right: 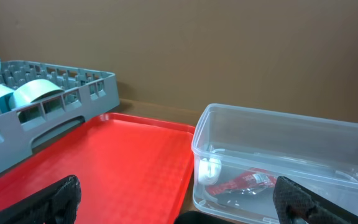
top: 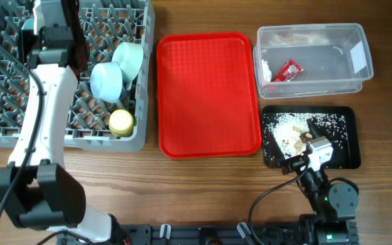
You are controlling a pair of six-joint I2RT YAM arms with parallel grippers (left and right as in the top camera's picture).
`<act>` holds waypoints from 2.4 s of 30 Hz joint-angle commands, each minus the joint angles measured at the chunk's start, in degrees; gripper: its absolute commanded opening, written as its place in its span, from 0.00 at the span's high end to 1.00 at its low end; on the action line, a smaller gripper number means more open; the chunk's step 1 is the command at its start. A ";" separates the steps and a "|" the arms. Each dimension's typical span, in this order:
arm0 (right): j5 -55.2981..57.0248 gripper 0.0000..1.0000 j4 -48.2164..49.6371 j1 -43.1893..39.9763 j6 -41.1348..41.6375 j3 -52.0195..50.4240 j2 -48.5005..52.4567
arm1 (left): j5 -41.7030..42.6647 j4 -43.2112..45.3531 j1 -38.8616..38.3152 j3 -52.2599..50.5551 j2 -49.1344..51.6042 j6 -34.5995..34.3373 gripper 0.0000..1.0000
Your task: Sort waste into correct bins and load items into the dishwasher rack
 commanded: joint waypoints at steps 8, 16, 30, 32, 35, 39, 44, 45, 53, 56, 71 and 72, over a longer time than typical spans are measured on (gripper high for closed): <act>-0.92 0.00 0.26 -0.31 0.66 -0.15 -0.46 | 0.26 2.93 0.15 1.11 5.68 4.96 0.86; -0.90 0.00 0.24 -0.31 0.68 -0.15 -0.46 | -0.22 8.68 0.15 1.11 5.68 5.44 0.39; -0.90 0.00 0.26 -0.31 0.68 -0.15 -0.46 | -8.39 15.89 -5.16 1.14 -1.97 -2.91 0.00; -0.90 0.00 0.26 -0.31 0.66 -0.15 -0.46 | -8.15 15.28 -6.56 1.14 -4.83 -5.05 0.00; -0.90 0.00 0.26 -0.31 0.66 -0.15 -0.46 | -4.72 11.43 -10.21 1.14 -9.97 -7.69 0.00; -0.92 0.00 0.26 -0.31 0.66 -0.15 -0.46 | 8.52 -0.04 -18.53 1.14 -18.67 -16.02 0.00; -0.90 0.00 0.26 -0.31 0.66 -0.15 -0.46 | 25.20 -16.22 -22.43 1.14 -24.50 -31.54 0.00; -0.90 0.00 0.26 -0.31 0.68 -0.15 -0.46 | 29.35 -19.17 -22.56 1.14 -25.35 -34.05 0.00; -0.90 0.00 0.24 -0.31 0.66 -0.15 -0.46 | 46.42 -35.78 -22.56 1.14 -29.07 -36.28 0.00; -0.90 0.00 0.24 -0.31 0.66 -0.15 -0.46 | 51.69 -37.73 -22.56 1.14 -29.00 -36.28 0.00; -0.92 0.00 0.26 -0.31 0.66 -0.15 -0.46 | 50.84 -34.32 -19.61 0.63 -39.15 -32.41 0.00; -0.90 0.00 0.24 -0.31 0.66 -0.15 -0.46 | 50.84 -32.30 -19.61 0.09 -40.72 -31.08 0.00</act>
